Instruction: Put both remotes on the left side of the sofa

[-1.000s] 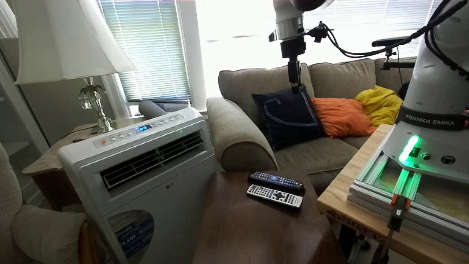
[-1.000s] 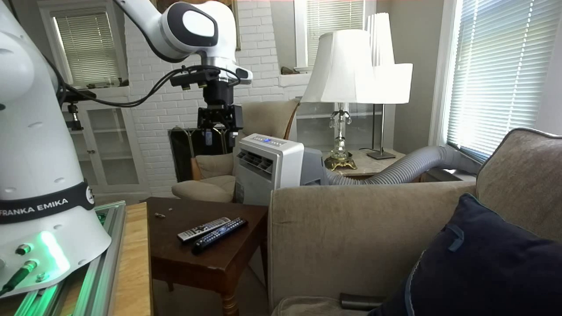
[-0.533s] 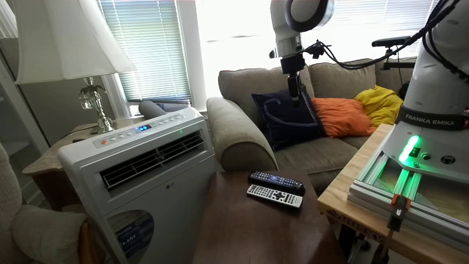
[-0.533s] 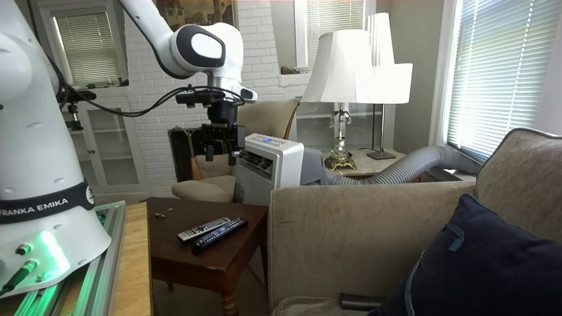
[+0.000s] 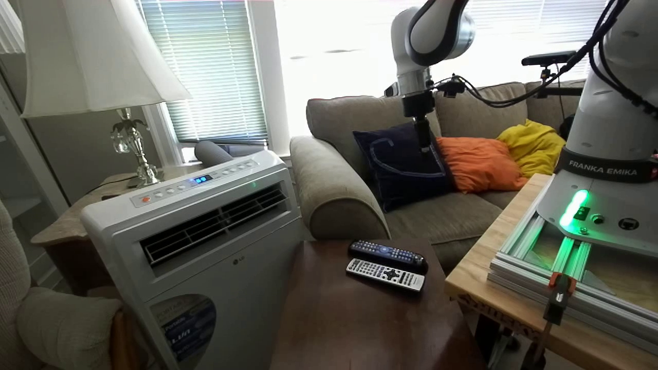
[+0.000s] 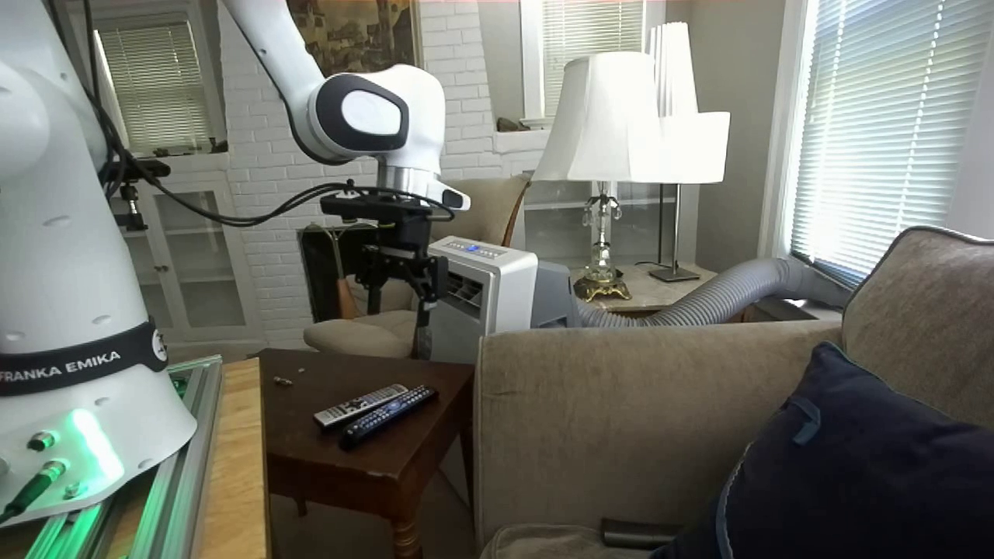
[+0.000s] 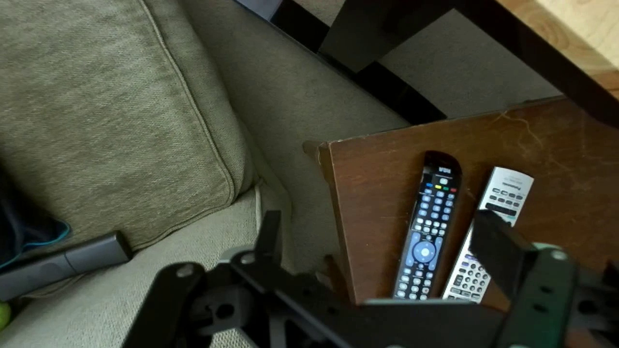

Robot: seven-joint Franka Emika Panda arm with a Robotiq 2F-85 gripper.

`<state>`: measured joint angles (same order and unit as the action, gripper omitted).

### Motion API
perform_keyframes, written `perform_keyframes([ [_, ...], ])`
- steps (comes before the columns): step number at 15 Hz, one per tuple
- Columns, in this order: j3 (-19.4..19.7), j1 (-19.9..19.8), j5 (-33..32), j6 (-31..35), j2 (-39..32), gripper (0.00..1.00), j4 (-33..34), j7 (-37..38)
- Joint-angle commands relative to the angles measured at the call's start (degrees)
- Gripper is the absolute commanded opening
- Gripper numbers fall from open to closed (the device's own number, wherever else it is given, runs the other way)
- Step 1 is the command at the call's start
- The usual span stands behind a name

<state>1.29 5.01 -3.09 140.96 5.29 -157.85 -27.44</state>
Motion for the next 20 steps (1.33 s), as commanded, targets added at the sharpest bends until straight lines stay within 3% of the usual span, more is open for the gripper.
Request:
perform_keyframes([
  [1,-0.5,-1.1,-0.3,0.5,-0.5,1.00,0.1,-1.1],
  [5,-0.3,-1.8,-0.7,1.2,-1.4,1.00,0.1,-2.5],
  [6,0.2,-1.7,2.8,-0.3,-2.2,1.00,1.5,-4.7],
  [10,-0.6,-1.2,6.4,-4.8,-6.5,1.00,2.9,-7.7],
  [14,-3.4,-0.8,3.9,-0.5,-8.5,1.00,-1.0,-7.7],
  [20,-10.1,1.4,5.7,6.2,-14.6,1.00,0.2,-4.1],
])
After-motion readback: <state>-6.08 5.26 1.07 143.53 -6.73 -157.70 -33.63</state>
